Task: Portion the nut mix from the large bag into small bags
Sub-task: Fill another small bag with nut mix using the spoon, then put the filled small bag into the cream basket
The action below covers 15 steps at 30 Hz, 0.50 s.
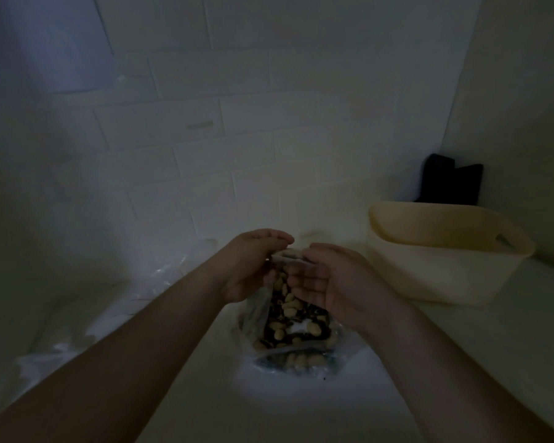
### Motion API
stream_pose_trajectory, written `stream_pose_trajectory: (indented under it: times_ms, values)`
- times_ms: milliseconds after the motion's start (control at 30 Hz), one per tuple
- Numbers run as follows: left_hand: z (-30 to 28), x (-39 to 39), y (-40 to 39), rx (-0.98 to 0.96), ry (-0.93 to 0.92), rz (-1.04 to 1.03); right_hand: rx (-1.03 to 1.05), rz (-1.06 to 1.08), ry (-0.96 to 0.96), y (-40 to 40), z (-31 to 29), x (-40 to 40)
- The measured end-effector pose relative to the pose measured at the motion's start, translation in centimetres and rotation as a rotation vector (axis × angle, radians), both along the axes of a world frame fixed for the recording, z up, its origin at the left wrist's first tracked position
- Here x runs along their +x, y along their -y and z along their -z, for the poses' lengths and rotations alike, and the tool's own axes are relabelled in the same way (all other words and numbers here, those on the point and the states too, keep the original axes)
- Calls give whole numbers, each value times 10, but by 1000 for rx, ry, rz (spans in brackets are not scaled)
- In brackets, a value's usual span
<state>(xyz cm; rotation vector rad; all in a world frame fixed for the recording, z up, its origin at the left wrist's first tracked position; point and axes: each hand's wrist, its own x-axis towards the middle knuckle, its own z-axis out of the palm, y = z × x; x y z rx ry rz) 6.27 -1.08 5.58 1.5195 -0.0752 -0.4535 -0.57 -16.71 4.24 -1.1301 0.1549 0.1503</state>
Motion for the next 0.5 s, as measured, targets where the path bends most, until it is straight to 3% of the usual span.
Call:
stream_pose_trajectory:
  times_ms: [300, 500]
  values:
    - [-3, -5, 0, -129, 60, 2, -72, -69, -53, -4, -5, 4]
    - [-8, -7, 17, -360, 145, -12, -150, -24, 112, 18, -14, 2]
